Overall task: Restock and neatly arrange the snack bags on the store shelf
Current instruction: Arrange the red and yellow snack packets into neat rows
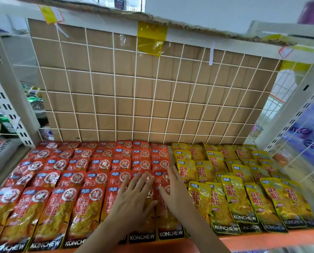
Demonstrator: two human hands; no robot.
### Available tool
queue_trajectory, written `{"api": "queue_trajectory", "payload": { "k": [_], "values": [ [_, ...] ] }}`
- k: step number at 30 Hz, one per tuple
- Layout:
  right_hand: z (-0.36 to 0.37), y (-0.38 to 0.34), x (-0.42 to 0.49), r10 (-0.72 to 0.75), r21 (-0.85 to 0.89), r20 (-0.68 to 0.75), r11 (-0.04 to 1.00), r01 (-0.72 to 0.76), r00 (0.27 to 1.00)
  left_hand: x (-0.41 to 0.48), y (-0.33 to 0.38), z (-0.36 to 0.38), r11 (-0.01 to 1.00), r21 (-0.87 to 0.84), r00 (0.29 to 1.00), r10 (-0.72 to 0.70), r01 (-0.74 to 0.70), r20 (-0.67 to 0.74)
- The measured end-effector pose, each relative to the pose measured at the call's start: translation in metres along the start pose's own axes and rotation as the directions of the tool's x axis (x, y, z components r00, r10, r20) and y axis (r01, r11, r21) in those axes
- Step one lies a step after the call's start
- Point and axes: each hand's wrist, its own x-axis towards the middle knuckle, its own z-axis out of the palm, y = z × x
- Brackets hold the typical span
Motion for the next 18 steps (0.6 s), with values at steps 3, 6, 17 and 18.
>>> {"api": "queue_trajectory", "payload": {
  "k": [3,6,17,18],
  "values": [
    [0.003,-0.001,0.002,0.037,0.037,0.02,0.999,-0.038,0.999,0.005,-0.001,0.0,0.999,-0.008,0.998,-0.032,0.033,0.06],
    [0.007,-0.001,0.002,0.051,0.074,0.02,0.996,-0.052,0.998,0.006,-0.001,0.0,0.998,-0.014,0.994,-0.052,0.054,0.092],
    [0.012,-0.001,0.0,0.036,0.047,-0.008,0.998,-0.036,0.999,0.005,0.0,-0.005,0.996,-0.046,0.981,-0.066,0.075,0.182],
    [0.013,-0.001,0.0,0.036,0.036,-0.009,0.999,-0.036,0.999,0.005,0.0,-0.005,0.996,-0.046,0.98,-0.067,0.076,0.187]
  ]
}}
